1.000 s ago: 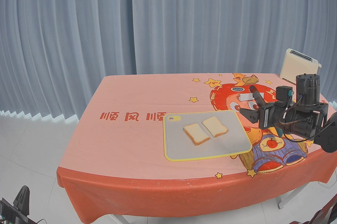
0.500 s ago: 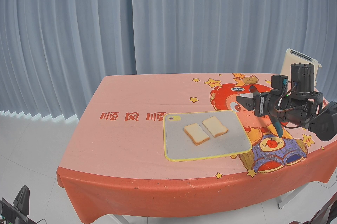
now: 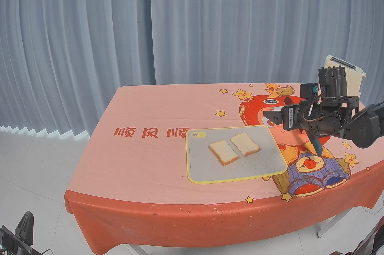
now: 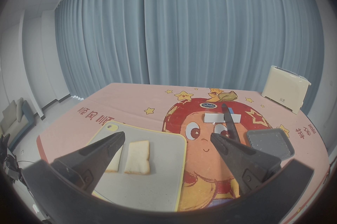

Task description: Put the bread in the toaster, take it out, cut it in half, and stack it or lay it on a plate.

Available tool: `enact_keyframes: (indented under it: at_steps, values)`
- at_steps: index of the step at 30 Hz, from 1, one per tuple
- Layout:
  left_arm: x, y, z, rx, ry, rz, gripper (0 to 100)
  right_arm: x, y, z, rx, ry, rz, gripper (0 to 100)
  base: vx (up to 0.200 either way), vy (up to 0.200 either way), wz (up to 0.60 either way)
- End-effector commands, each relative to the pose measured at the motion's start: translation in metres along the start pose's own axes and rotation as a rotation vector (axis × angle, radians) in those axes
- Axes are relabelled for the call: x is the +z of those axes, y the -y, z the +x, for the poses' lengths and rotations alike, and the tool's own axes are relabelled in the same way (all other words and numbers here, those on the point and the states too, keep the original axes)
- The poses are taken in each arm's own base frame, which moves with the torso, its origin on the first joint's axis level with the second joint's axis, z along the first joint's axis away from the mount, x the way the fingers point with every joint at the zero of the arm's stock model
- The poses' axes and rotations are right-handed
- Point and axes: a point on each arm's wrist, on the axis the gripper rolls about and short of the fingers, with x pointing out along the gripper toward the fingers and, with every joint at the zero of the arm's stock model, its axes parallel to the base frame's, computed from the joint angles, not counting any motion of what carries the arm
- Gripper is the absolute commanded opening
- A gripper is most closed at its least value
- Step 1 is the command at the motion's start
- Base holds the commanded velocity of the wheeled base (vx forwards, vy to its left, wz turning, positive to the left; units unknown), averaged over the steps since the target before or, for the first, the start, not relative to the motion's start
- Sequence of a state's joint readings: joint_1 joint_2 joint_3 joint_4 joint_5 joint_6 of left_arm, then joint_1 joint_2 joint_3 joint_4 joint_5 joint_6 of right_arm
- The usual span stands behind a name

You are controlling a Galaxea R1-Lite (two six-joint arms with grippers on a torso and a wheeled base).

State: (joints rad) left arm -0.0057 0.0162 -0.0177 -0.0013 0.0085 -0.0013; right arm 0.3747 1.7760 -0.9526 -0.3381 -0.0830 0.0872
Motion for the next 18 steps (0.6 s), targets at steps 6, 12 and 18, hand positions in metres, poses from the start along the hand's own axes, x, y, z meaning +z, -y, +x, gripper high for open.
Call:
enact_keyframes:
  at_steps: [6,12,18]
  values:
    - [-0.005,0.000,0.001,0.000,-0.014,0.000,0,-0.018,0.002,0.030,-0.025,-0.085,-0.017,100,0.000,0.000,0.00]
    - [-0.005,0.000,0.001,0.000,-0.014,0.000,0,-0.025,-0.002,0.044,-0.023,-0.117,-0.034,100,0.000,0.000,0.00]
    - [-0.005,0.000,0.001,0.000,-0.014,0.000,0,-0.031,-0.005,0.056,-0.029,-0.144,-0.052,100,0.000,0.000,0.00]
